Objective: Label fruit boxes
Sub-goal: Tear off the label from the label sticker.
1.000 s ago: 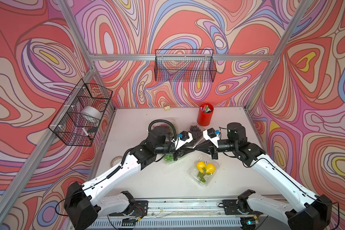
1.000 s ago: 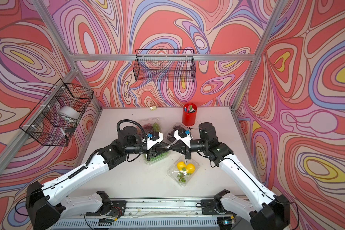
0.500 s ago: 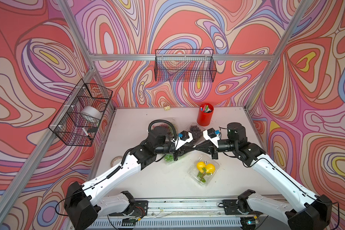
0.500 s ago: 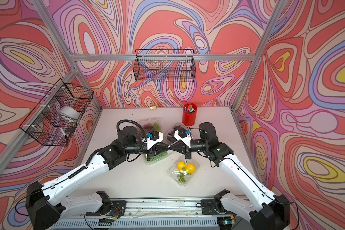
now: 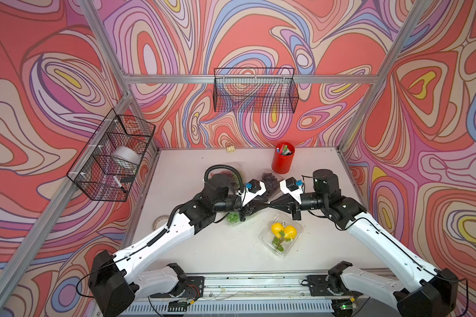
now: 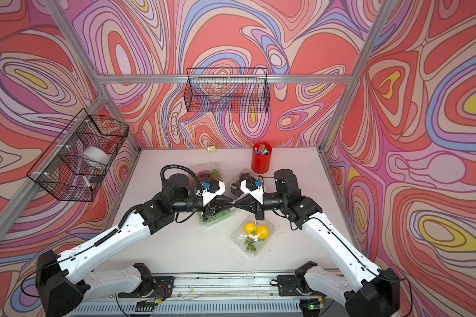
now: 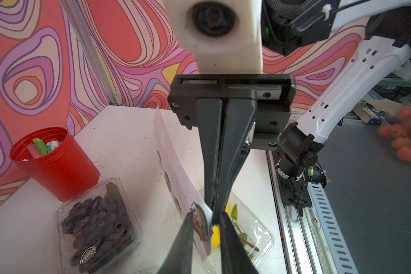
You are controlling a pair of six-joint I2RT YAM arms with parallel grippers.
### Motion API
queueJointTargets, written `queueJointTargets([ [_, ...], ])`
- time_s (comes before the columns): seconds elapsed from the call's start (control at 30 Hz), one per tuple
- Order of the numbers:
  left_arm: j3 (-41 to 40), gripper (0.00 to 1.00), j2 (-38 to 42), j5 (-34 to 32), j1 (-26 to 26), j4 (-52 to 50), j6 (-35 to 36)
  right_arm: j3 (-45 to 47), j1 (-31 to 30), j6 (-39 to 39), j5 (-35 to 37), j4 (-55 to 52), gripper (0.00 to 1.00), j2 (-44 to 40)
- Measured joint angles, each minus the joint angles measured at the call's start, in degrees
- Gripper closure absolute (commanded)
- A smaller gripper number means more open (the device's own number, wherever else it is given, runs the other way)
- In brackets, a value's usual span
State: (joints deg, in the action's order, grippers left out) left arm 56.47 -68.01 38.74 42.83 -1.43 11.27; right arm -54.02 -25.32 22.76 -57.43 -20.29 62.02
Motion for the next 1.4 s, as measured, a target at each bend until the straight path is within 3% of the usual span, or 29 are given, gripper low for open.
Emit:
queueJointTargets([
  [0.4, 0.0, 1.0, 0.04, -0.74, 0.09, 0.09, -0.7, 0.0, 0.07, 0.79, 0.61, -1.6, 1.0, 0.0],
  [1.4, 0.02, 1.0, 1.68, -10.84, 0.09, -0.55, 0.72, 0.52, 0.07, -0.09, 1.14, -3.78, 1.0, -1.64],
])
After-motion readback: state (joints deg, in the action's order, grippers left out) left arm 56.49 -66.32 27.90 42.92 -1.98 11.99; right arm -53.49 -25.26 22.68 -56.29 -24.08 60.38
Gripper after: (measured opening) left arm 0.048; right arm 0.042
